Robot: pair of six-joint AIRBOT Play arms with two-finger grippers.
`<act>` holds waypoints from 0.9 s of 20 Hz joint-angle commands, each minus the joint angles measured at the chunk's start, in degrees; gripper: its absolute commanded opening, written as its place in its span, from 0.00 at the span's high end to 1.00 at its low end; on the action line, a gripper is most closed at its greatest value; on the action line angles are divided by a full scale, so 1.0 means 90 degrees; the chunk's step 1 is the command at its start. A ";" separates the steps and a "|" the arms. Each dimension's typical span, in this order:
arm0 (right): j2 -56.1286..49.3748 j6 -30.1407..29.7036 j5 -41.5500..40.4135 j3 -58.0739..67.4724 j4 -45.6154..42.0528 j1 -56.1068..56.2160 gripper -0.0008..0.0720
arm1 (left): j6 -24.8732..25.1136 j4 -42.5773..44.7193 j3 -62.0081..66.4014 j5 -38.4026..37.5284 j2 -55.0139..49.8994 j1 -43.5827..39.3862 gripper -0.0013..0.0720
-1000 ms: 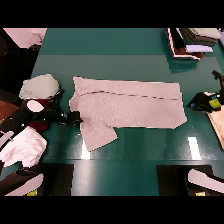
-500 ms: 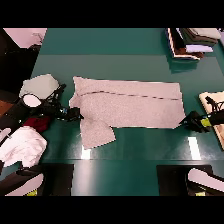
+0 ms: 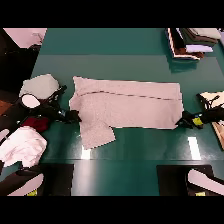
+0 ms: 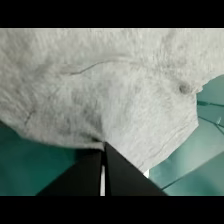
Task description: Fold the shirts.
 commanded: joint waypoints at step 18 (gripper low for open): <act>-0.0022 0.0357 0.0775 0.2237 -0.1030 0.0937 0.97 | -0.0090 0.0639 0.1882 0.0831 -0.0396 0.0000 0.95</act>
